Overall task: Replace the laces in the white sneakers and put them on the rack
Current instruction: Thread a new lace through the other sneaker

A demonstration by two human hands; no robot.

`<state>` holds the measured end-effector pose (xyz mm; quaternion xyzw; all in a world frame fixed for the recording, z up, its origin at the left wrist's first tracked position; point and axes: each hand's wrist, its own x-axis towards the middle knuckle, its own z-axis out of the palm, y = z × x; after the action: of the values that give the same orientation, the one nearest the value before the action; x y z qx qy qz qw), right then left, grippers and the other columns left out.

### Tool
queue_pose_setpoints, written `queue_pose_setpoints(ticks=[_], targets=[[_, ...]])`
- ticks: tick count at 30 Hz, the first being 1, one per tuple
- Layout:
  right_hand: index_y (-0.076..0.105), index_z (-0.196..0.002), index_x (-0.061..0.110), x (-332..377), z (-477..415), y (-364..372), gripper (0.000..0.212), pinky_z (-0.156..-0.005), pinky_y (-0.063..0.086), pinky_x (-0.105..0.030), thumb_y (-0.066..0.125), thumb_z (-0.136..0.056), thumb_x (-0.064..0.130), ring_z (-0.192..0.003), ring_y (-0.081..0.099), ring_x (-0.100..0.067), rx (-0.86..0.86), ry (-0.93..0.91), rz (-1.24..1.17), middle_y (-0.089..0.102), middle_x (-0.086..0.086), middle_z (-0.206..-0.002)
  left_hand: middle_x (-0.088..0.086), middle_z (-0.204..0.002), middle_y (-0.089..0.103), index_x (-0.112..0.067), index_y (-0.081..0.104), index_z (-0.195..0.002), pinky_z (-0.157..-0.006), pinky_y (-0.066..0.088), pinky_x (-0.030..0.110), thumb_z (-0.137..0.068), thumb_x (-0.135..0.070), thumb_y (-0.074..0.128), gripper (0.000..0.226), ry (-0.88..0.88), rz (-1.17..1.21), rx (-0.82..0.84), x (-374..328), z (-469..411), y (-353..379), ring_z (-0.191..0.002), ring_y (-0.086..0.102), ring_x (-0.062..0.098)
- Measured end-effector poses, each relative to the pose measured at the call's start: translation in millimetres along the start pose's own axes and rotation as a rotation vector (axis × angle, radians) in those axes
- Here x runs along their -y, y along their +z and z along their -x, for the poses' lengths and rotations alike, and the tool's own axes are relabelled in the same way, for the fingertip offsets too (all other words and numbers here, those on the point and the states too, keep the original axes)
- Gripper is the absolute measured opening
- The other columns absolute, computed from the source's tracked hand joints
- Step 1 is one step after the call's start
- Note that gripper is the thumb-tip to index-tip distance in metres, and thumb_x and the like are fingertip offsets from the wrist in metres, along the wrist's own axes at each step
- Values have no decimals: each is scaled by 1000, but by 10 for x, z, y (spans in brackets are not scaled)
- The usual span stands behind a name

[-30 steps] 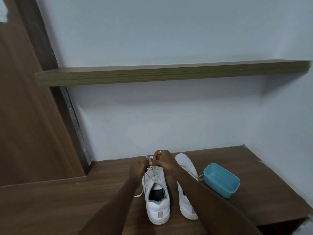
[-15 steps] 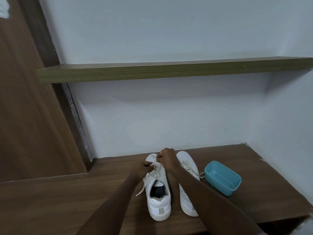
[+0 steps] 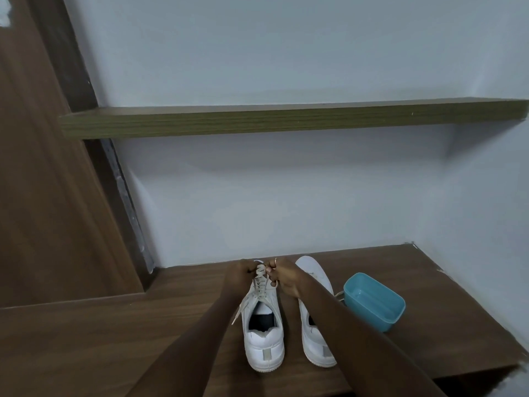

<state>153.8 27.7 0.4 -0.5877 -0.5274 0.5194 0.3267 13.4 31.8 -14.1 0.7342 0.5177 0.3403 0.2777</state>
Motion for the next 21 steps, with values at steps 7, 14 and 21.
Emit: queue_pose_setpoints(ticks=[7,14,21], targets=[[54,-62,13,-89,-99,16,39,-60,38,-21,39,-91,-8,-60,45,-11,-109,-21,11,52,0,-64,-12,-93,64,-20,72,-106,-78,42,18,-72,-24,73,34,59,76,74,161,29,15,-89,59,-2],[61,-83,1,-14,39,65,24,-49,36,-17,41,-97,-2,-50,45,-9,-48,-23,45,51,-10,-70,-3,-103,56,-36,73,-85,-81,42,8,-78,1,70,38,-47,418,-130,69,188,31,-89,55,-7],[62,-82,-2,-40,213,143,15,-59,38,-21,52,-92,-3,-58,44,-13,-47,-3,3,51,-3,-68,23,-96,61,-8,65,-81,-96,45,54,-85,-19,64,12,-390,860,-121,157,356,182,-92,59,36]])
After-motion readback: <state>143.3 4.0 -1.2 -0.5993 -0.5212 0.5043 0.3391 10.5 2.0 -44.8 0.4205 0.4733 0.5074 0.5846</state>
